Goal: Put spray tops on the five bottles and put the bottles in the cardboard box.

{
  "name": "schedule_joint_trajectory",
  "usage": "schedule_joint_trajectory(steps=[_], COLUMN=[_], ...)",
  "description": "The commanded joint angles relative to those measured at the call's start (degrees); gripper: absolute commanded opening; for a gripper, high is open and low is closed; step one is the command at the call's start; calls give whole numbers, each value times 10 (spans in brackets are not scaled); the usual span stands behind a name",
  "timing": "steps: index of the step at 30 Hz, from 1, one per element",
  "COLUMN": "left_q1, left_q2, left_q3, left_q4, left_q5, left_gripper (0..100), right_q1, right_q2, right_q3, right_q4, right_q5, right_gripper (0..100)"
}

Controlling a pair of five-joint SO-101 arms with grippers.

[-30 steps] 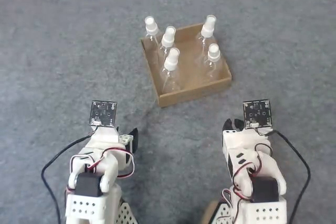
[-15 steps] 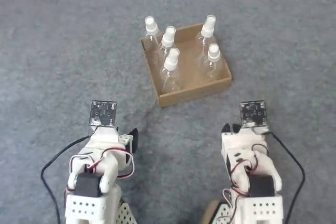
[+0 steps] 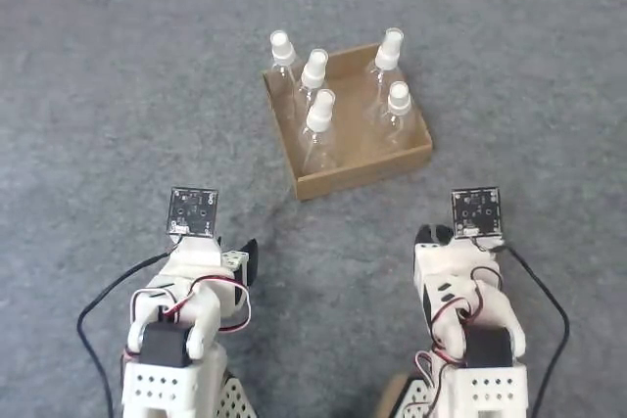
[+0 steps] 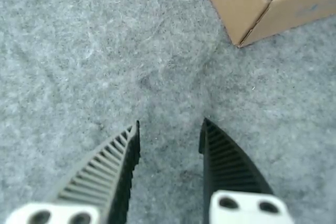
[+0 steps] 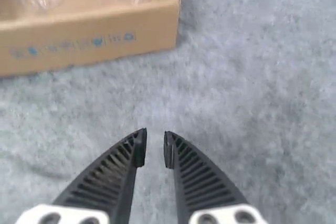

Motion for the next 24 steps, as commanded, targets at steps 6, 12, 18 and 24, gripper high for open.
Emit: schedule_joint_trajectory(steps=[6,12,18,24], left_q1=[0,0,0,0], left_q2=[-8,-8,-8,-8], left_q3=[-6,-6,-6,-6], left_q4=[4,4,4,4], left_q5=[0,0,0,0], left_gripper=[174,174,174,174], right_q1=[7,7,7,7], right_q2=[3,2,2,2], right_q3=[13,12,12,12], right_q4=[118,165,165,165], right_q5=[-3,-3,-3,-3], right_gripper=[9,8,8,8])
